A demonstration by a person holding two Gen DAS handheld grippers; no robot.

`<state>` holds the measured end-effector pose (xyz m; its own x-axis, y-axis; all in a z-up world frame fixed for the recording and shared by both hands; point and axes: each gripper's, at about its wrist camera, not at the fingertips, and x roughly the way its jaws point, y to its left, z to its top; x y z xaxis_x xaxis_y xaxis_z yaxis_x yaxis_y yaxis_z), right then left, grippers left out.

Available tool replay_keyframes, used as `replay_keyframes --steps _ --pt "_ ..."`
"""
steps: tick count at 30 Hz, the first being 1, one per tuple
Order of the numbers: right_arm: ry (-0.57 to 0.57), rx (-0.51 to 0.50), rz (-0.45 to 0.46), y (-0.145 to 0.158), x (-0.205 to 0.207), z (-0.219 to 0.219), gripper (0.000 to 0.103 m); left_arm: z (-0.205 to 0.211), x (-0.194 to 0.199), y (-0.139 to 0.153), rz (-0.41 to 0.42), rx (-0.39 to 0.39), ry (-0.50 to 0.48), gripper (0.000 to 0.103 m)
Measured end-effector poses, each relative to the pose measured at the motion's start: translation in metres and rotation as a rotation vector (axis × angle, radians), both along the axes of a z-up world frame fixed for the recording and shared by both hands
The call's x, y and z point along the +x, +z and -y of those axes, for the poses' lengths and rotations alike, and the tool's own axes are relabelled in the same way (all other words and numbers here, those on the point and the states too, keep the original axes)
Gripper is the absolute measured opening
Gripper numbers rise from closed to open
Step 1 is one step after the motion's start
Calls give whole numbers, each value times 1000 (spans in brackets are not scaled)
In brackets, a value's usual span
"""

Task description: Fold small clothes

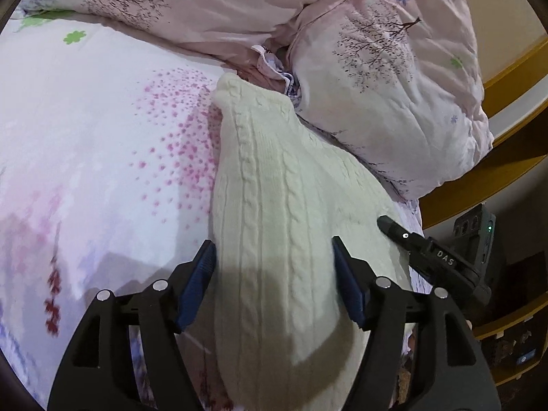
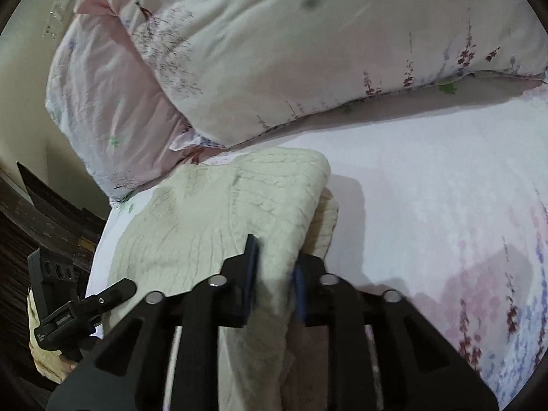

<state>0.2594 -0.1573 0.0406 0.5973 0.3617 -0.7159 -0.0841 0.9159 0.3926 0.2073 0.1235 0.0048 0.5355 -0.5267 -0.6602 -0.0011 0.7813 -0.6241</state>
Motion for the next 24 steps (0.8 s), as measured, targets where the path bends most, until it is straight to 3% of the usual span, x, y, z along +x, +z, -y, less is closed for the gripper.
replay_keyframes --steps 2,5,8,12,15,18,19,22,24 --pt "-17 -25 36 9 -17 5 40 -2 -12 5 12 11 -9 67" --pt "11 -107 155 26 -53 7 40 -4 -32 11 45 56 -16 70" --pt "113 -133 213 34 -83 -4 40 -1 -46 14 76 127 -28 72" --pt "248 -230 196 23 -104 -30 40 11 -56 13 117 243 -48 73" --pt "211 -384 99 -4 -93 -43 37 17 -51 8 122 279 -49 78" --pt "164 -371 99 -3 -92 -44 40 23 -55 9 140 318 -29 78" --pt "157 -365 114 1 -97 -43 43 25 -62 14 165 342 -27 78" --pt "130 -391 183 15 -119 -40 66 26 -82 25 224 397 -27 82" --pt "112 -381 217 21 -134 -33 67 23 -93 27 236 412 -23 90"
